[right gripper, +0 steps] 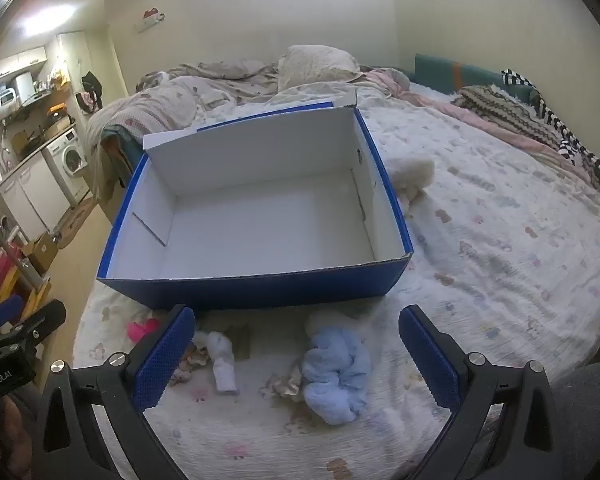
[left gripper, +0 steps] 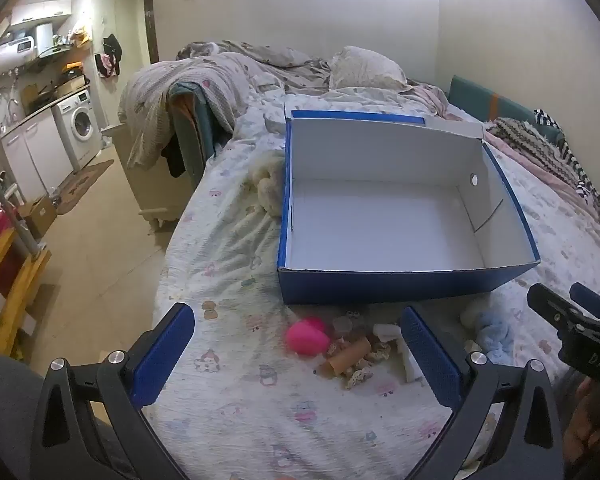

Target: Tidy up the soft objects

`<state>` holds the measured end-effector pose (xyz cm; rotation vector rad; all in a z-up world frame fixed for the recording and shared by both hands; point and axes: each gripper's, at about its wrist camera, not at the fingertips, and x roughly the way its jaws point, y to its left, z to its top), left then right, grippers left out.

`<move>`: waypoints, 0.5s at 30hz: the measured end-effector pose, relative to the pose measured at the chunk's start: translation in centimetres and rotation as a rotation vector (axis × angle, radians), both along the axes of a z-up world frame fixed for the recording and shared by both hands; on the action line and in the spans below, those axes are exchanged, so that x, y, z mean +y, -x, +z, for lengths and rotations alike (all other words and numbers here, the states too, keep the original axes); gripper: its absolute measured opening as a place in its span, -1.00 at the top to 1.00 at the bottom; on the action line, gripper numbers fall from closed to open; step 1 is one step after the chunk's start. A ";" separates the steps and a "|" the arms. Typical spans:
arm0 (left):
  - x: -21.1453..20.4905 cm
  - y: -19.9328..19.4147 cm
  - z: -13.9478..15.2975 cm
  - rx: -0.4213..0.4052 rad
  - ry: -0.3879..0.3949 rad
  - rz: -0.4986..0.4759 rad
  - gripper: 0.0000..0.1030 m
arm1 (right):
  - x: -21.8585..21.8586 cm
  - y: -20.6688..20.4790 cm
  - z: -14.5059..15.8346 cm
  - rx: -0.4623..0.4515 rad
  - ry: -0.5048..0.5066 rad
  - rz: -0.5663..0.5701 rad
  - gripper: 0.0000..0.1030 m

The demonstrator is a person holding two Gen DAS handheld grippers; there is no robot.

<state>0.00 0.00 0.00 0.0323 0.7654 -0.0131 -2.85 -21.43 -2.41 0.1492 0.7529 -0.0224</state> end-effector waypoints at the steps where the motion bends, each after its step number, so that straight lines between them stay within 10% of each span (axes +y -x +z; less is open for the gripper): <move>1: 0.0 0.0 0.0 -0.001 0.003 0.000 -1.00 | 0.0 0.0 0.0 0.003 0.004 0.000 -1.00; 15: 0.0 -0.1 -0.2 -0.002 0.005 0.001 -1.00 | 0.4 0.0 0.0 -0.003 0.007 0.002 -1.00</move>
